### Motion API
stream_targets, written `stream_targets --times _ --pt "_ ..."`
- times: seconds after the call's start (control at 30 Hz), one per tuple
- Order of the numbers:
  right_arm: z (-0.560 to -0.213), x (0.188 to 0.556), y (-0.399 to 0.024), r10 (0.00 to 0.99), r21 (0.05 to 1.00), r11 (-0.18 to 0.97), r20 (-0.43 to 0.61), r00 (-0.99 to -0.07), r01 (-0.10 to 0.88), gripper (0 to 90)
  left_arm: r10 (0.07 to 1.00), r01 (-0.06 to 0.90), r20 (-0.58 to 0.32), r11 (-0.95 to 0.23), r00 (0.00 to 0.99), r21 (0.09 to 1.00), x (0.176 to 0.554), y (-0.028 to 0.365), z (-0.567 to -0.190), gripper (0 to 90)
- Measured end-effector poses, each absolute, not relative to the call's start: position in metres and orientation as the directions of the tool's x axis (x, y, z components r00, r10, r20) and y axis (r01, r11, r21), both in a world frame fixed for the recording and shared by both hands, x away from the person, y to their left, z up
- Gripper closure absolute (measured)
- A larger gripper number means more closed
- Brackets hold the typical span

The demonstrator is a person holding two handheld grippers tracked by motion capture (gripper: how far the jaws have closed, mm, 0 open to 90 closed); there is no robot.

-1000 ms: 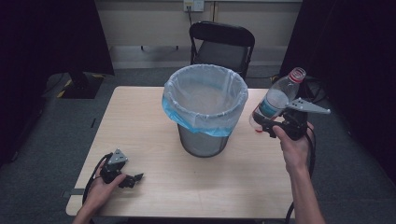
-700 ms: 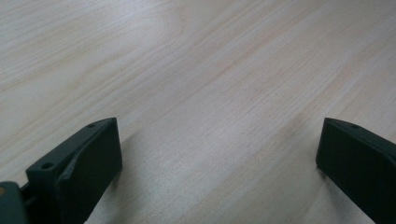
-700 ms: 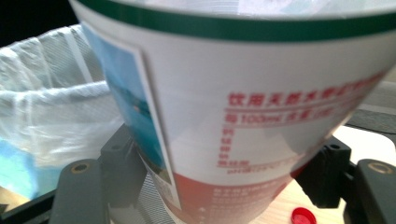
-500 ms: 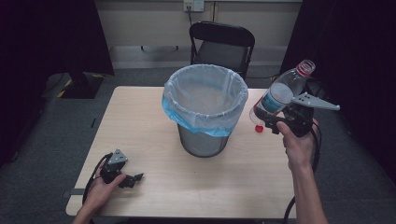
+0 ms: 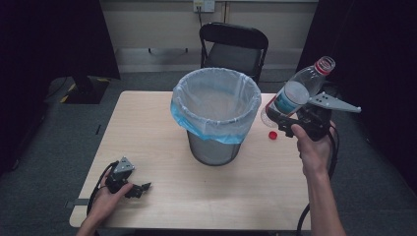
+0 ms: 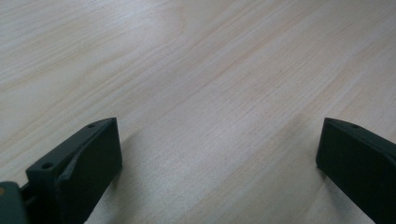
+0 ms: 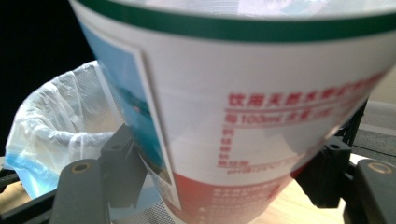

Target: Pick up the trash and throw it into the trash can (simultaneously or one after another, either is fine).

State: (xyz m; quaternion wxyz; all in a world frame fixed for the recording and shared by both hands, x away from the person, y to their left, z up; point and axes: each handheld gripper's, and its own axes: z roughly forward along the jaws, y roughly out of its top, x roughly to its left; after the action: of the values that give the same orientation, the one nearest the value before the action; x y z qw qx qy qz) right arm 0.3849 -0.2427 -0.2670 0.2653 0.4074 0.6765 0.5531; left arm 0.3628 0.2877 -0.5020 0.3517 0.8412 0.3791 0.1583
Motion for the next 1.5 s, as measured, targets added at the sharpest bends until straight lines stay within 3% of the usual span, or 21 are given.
stream_targets --times 0.83,1.5 --pt "-0.233 0.402 -0.212 0.785 0.980 0.019 0.107 -0.610 0.197 28.6 0.749 0.526 -0.001 -0.465 0.663 0.712 0.363 0.288 -0.502 0.0" --pt "-0.241 0.442 -0.171 0.716 0.975 0.008 0.149 -0.682 0.223 27.5 0.749 0.526 -0.001 -0.465 0.662 0.712 0.363 0.288 -0.502 0.0"
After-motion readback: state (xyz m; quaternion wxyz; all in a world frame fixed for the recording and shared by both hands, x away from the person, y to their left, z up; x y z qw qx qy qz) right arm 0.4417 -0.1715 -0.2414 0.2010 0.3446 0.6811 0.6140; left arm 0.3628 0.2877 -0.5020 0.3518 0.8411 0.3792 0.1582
